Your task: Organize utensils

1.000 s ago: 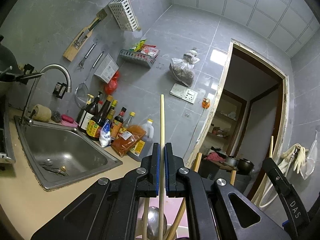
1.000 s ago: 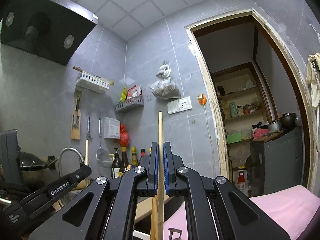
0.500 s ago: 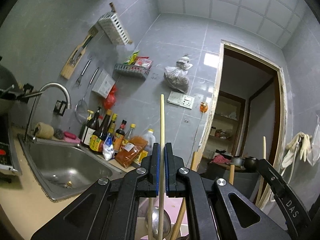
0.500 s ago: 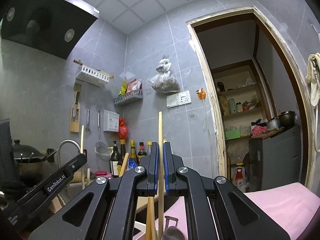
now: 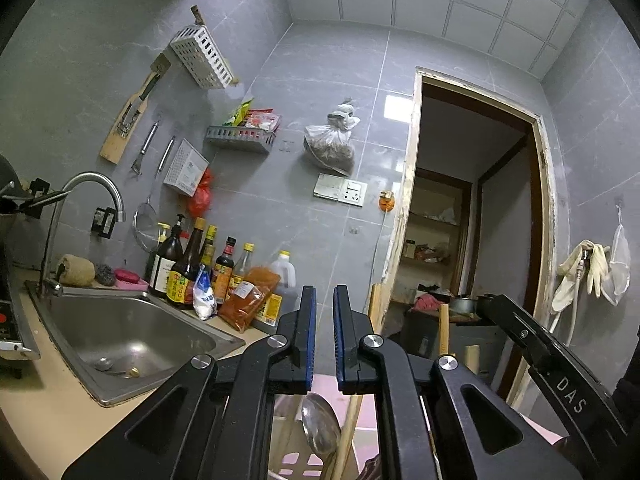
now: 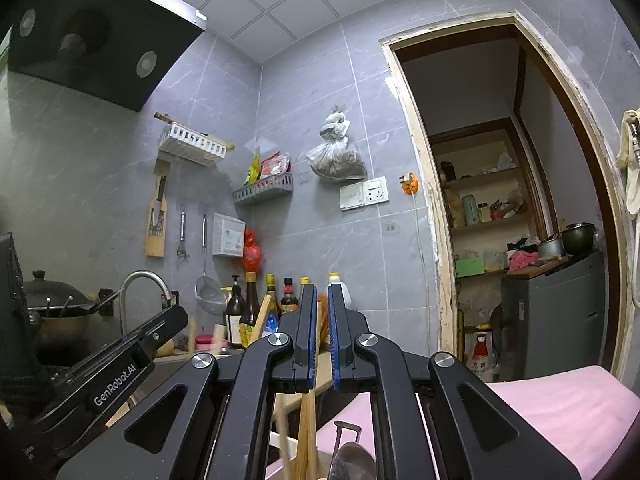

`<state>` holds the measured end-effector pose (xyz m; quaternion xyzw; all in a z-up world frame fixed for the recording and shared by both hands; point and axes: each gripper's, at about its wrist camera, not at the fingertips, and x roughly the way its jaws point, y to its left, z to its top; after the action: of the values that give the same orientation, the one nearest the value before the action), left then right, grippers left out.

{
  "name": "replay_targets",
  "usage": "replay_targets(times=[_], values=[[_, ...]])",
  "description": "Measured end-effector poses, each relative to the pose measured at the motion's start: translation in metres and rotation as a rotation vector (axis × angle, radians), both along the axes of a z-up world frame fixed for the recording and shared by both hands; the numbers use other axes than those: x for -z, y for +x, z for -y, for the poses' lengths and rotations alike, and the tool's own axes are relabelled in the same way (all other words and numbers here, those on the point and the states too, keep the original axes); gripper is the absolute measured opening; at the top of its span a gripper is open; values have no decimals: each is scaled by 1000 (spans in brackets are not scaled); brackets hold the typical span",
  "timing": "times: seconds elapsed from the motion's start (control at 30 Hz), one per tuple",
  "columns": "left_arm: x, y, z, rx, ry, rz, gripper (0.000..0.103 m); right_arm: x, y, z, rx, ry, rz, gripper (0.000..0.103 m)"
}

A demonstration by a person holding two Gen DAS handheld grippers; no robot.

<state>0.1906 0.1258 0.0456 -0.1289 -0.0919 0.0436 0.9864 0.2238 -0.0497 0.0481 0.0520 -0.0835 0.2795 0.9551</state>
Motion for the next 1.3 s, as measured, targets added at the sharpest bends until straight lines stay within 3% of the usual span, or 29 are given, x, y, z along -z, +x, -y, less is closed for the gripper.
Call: replay_targets(times=[0.2,0.4,0.47,0.67,0.83,0.97,1.2,1.3], values=[[-10,-5,-1,10,-15,-17,10,-1,-1,1,4,4,0,8],[-21,-5,6,46,-6,-98,12,-8,-7,7,27,10,-16,12],[-22,-7,10,54,10,-118,14,-10,-10,9,30,6,-29,20],[-26,-19,16,86,19,-175,34,-15,-26,20,49,-31,-51,25],[-29,-32,25,122,50,-250,37,-17,-42,35,75,-41,-77,33],[-26,-42,36,152,85,-295,45,-17,-58,48,94,-49,-100,43],[-17,-60,47,196,102,-348,55,-13,-82,68,127,-73,-160,51],[-13,-68,48,207,109,-365,66,-10,-95,78,144,-83,-191,67]])
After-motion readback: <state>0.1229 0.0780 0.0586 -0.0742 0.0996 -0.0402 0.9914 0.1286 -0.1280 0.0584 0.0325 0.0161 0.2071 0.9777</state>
